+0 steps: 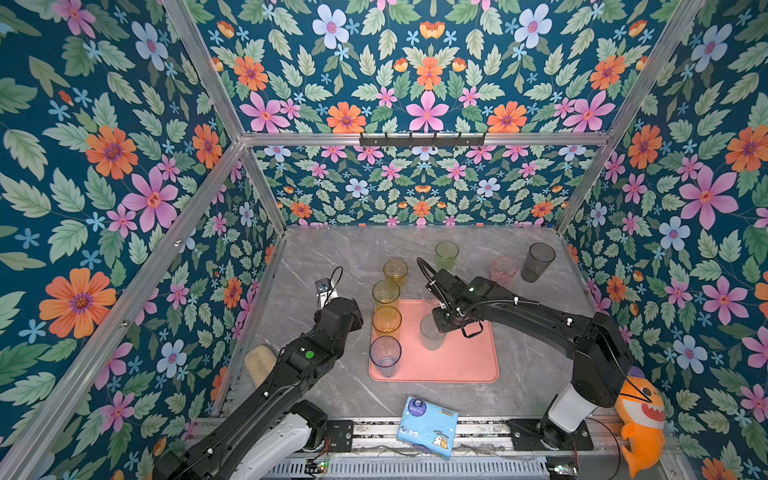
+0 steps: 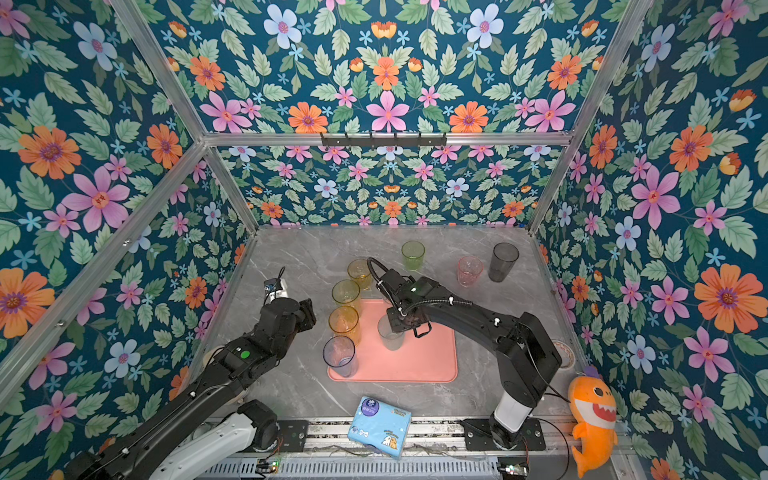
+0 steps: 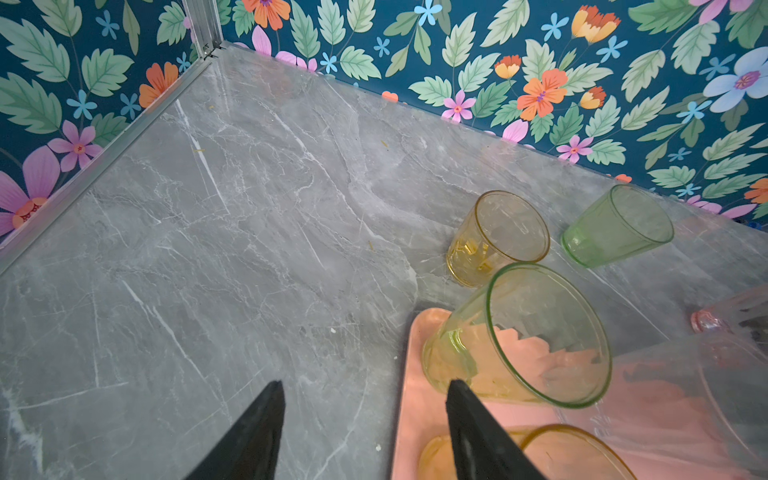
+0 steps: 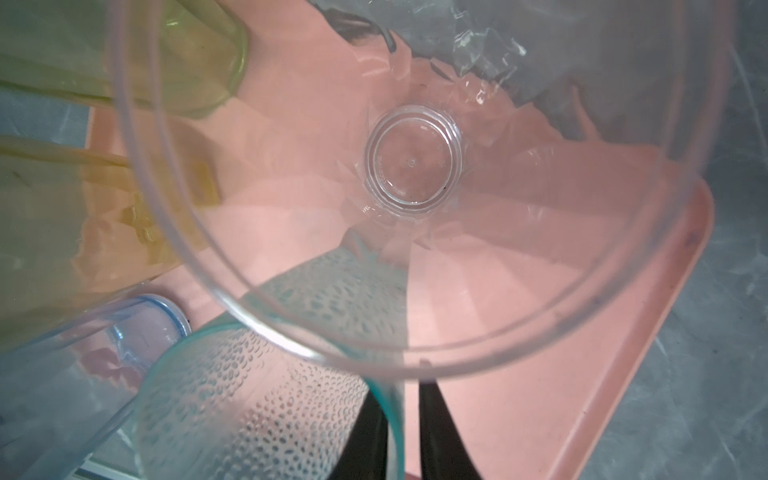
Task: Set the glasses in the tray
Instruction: 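Lower the teal cup onto the pink tray and open the right gripper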
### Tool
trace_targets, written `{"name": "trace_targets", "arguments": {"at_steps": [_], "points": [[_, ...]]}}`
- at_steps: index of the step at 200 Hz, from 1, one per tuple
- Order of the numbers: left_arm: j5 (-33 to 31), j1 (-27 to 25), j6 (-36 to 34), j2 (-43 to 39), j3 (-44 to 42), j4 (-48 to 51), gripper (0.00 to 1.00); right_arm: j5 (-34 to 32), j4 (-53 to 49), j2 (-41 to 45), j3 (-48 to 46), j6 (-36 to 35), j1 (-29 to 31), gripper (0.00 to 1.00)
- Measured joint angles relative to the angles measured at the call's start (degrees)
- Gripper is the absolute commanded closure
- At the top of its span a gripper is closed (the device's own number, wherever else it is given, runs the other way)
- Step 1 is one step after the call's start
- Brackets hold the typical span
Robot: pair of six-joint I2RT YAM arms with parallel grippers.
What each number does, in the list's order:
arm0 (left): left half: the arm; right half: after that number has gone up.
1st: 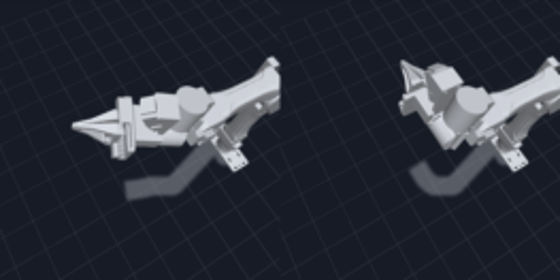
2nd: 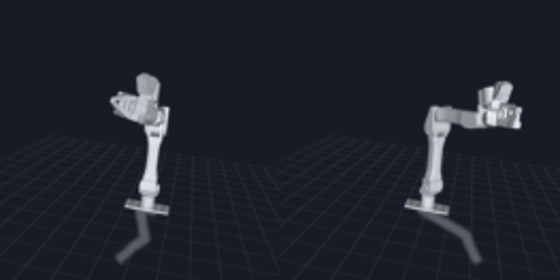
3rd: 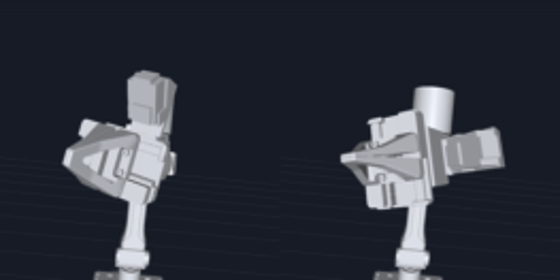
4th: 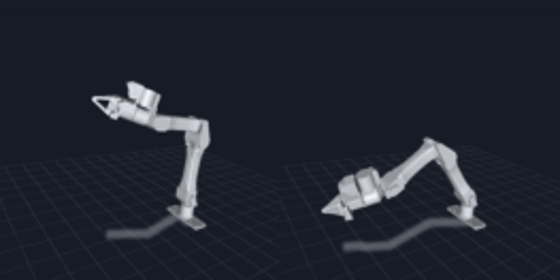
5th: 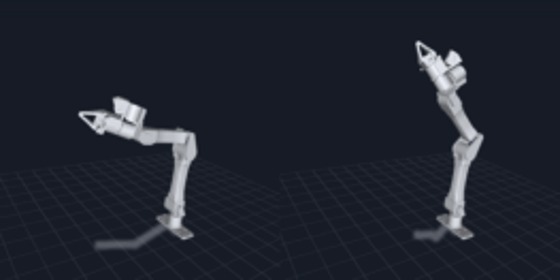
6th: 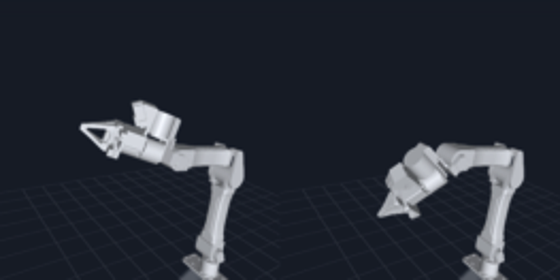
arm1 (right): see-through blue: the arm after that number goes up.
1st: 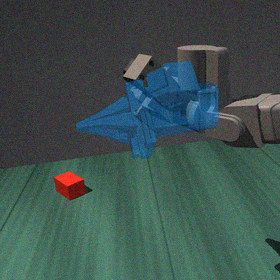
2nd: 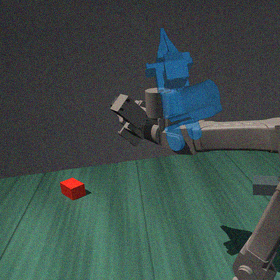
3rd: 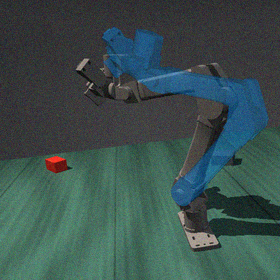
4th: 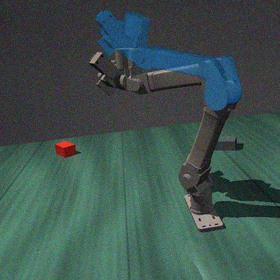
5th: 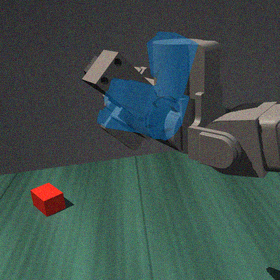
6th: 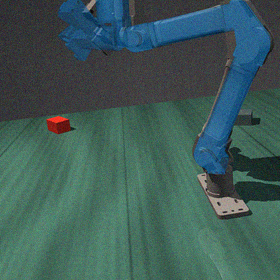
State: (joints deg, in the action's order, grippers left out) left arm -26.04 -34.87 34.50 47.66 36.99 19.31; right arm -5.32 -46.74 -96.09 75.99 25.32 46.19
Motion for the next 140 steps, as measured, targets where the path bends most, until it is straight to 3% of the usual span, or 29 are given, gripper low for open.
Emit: {"name": "trace_targets", "arguments": {"at_steps": [140], "points": [[0.0, 0.0, 0.0, -0.1, -0.3, 0.0, 0.35, -1.2, -1.4, 2.8, 1.3, 0.6, 0.4, 0.81]]}}
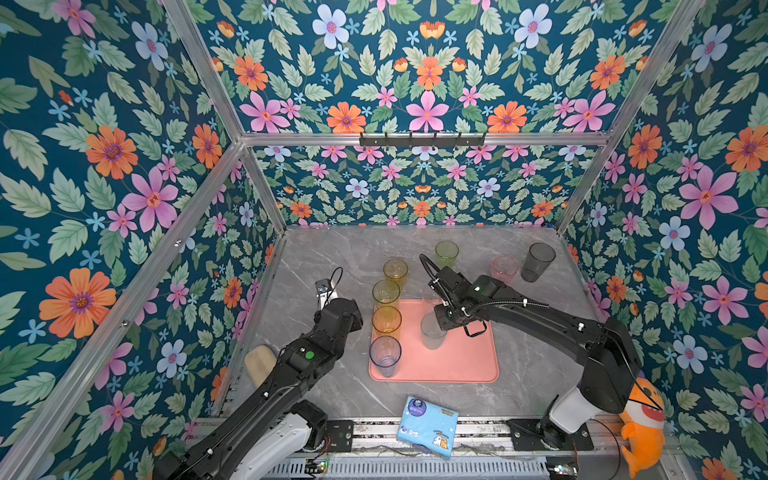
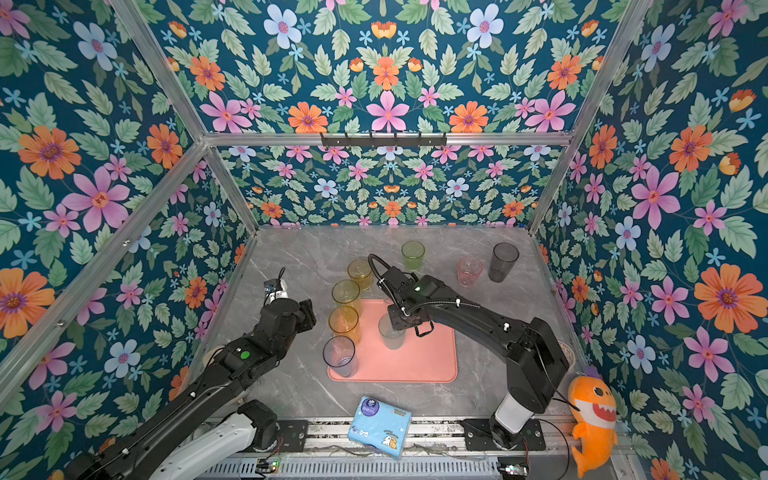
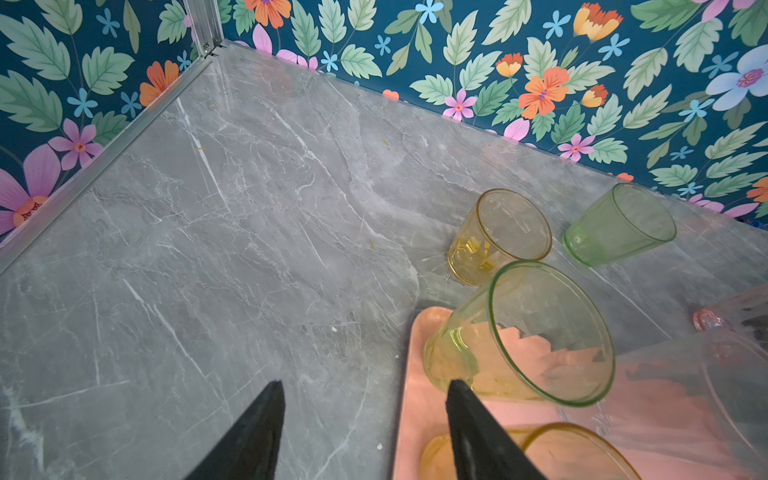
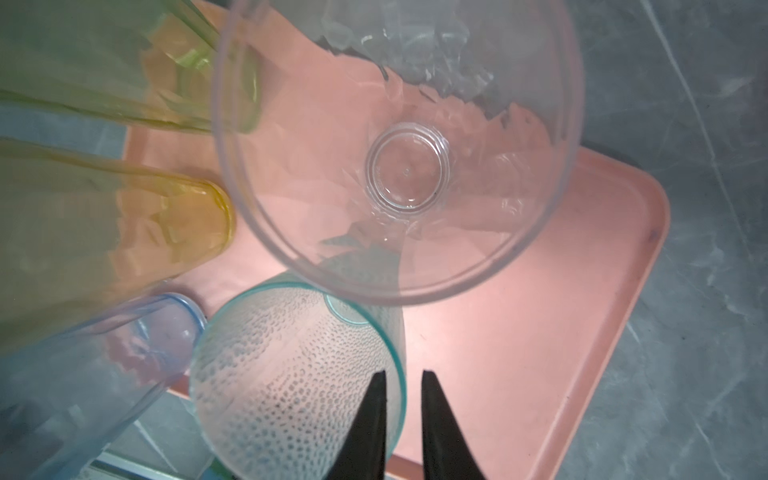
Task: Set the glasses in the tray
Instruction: 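Lower the teal cup onto the pink tray and open the right gripper, then move the right gripper to the dark grey cup in the far corner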
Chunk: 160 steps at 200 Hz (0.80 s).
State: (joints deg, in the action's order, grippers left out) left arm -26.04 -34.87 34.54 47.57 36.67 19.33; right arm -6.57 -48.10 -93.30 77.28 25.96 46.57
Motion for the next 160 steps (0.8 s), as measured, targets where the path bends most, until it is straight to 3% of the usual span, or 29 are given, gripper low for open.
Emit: {"name": "trace_targets", "arguments": {"at_steps": [89, 160], "points": [[0.0, 0.0, 0.0, 0.0, 0.0, 0.0, 0.35, -0.4, -1.8, 4.4, 3.5, -0.5, 0.1, 0.77], [-1.7, 0.0, -0.3, 0.3, 0.8, 0.0, 0.35, -7.7, -4.4, 6.8, 7.2, -2.6, 0.1, 0.65]]}}
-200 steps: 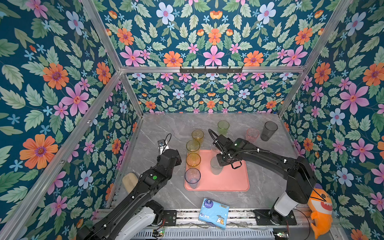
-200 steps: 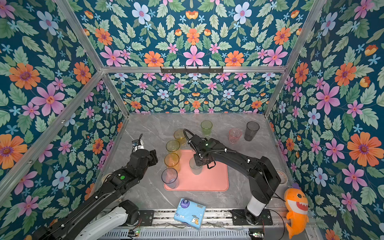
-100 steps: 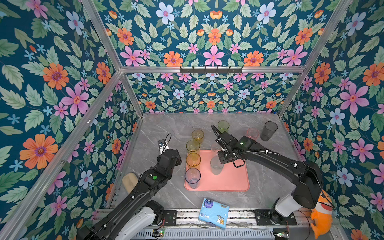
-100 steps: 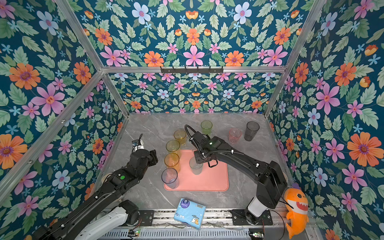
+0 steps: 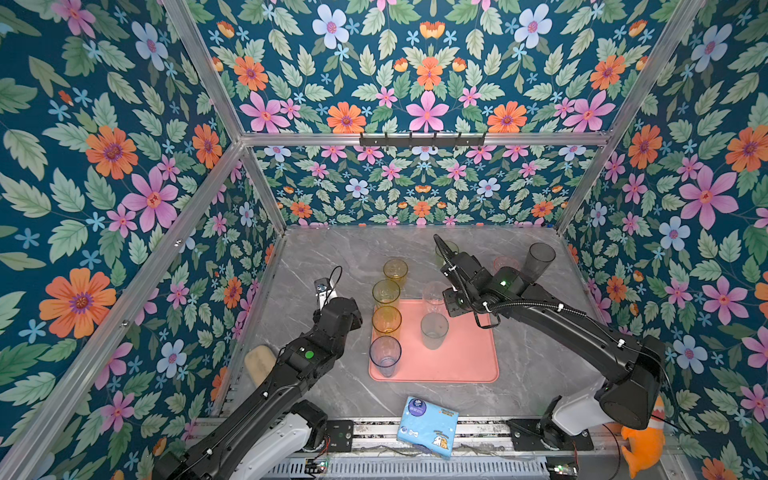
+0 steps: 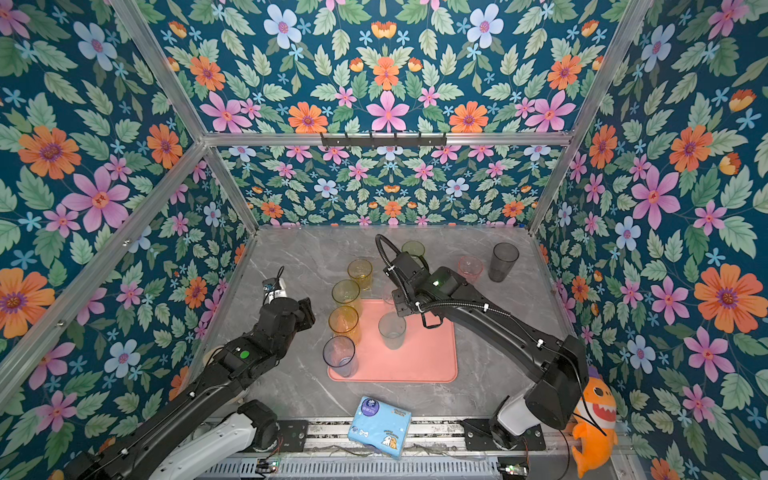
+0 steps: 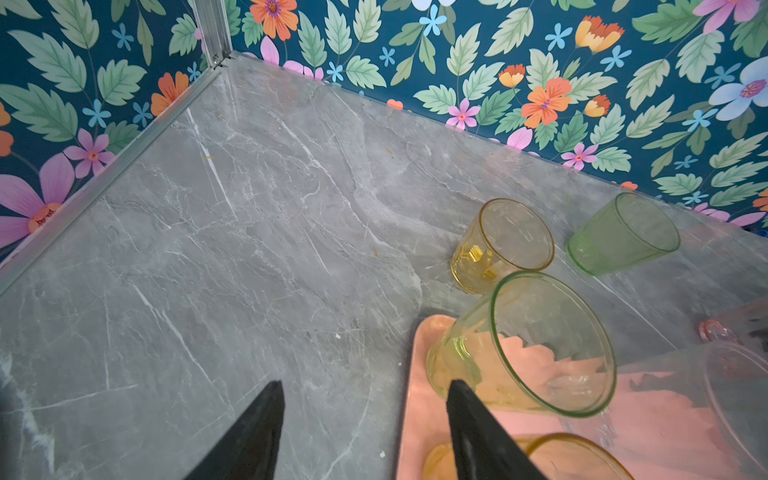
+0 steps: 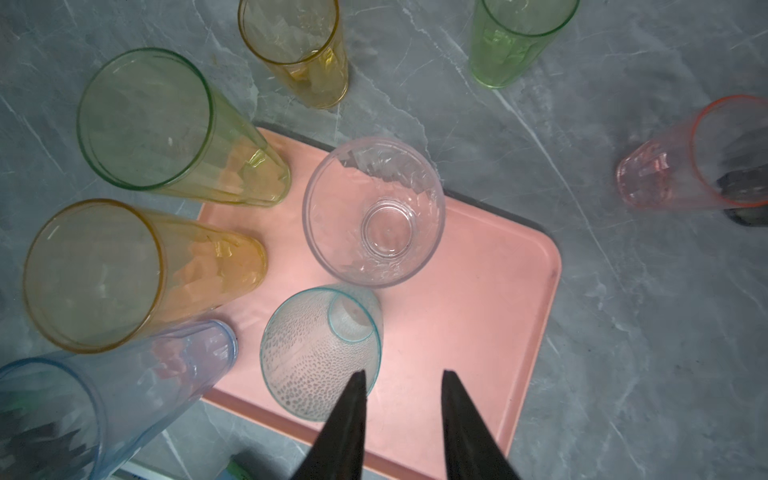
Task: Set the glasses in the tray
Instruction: 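Move the right gripper to the dark grey cup in the far corner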
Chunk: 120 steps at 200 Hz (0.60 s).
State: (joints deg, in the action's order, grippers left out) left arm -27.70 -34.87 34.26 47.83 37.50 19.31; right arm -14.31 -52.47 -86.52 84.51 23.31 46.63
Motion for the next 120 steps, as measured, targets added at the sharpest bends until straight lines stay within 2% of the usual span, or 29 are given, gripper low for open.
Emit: {"name": "trace_targets", "arguments": {"at_steps": [32, 47, 120], "points": [[-0.9, 0.0, -0.8, 1.0, 0.8, -0.3, 0.35, -2.3, 0.1, 0.0, 1.5, -1.3, -1.4, 0.62], [-1.2, 0.0, -1.4, 1.5, 1.2, -0.8, 0.35, -2.7, 0.1, 0.0, 2.5, -1.5, -3.3, 0.58], [-2.6, 0.0, -3.3, 4.2, 1.8, -3.5, 0.27, -2.5, 2.2, 1.8, 3.3, -2.5, -17.2, 0.48]]}}
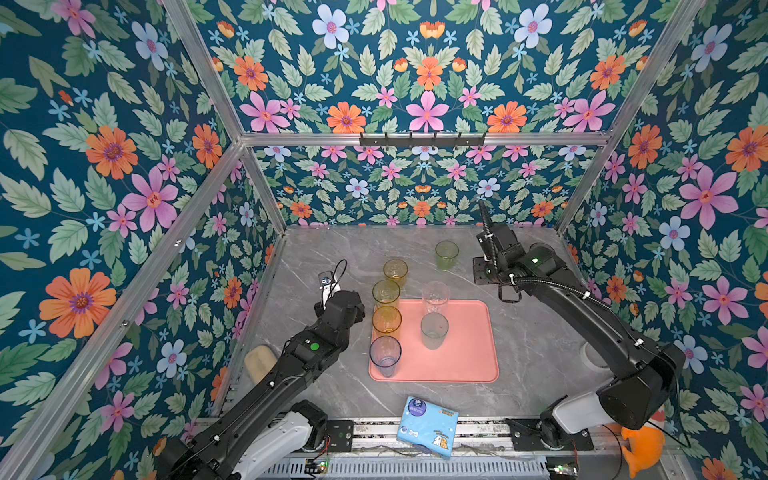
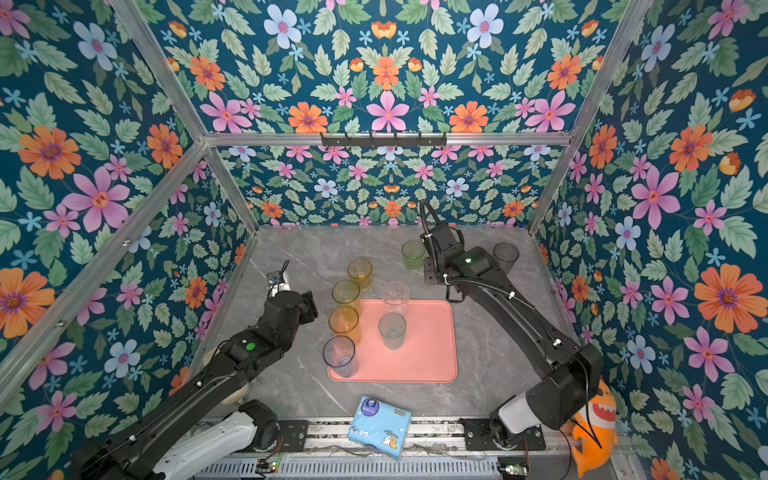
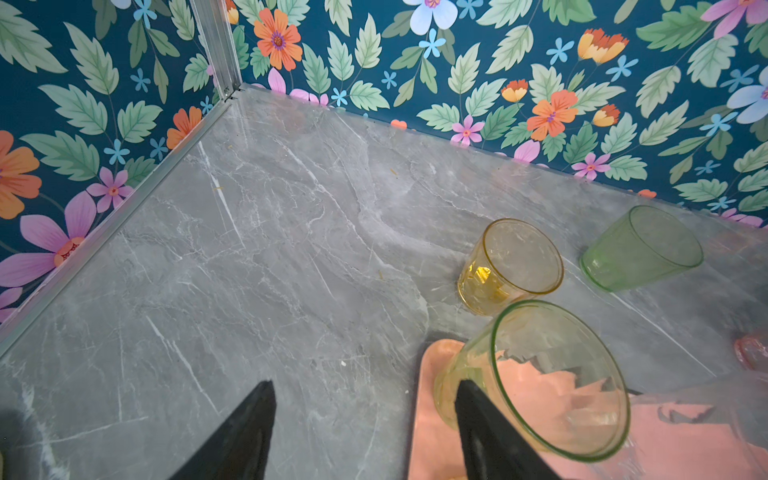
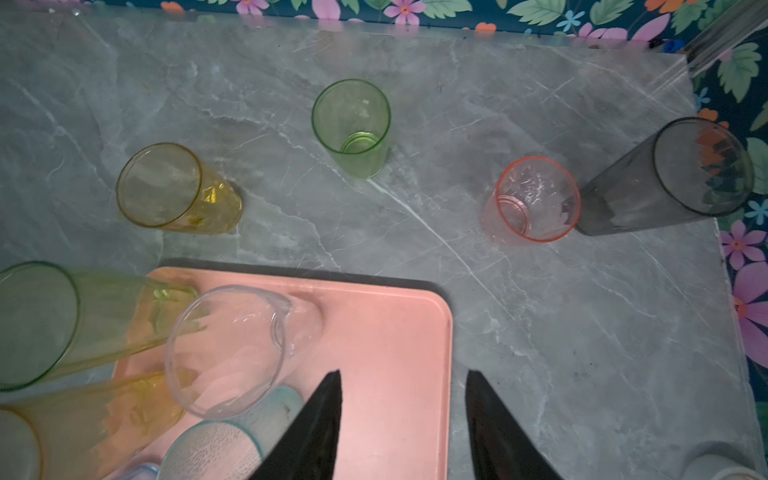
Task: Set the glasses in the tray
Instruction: 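Move the right gripper to the dark grey cup in the far corner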
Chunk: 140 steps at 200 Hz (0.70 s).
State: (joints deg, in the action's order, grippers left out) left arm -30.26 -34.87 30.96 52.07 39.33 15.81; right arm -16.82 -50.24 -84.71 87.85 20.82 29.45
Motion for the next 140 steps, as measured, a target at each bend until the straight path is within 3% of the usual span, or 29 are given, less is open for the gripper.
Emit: {"name": "trace_targets", "arguments": {"at_steps": [69, 140], "points": [[-1.3, 0.1, -1.2, 1.7, -0.9, -1.7, 0.26, 3.4, 5.6, 4.6, -4.7, 1.7, -16.4, 0.46], [-1.7, 0.4, -2.2, 2.0, -0.9, -2.9, 0.26, 9.6, 13.8, 4.8, -7.6, 5.0, -28.5, 0.42]]}}
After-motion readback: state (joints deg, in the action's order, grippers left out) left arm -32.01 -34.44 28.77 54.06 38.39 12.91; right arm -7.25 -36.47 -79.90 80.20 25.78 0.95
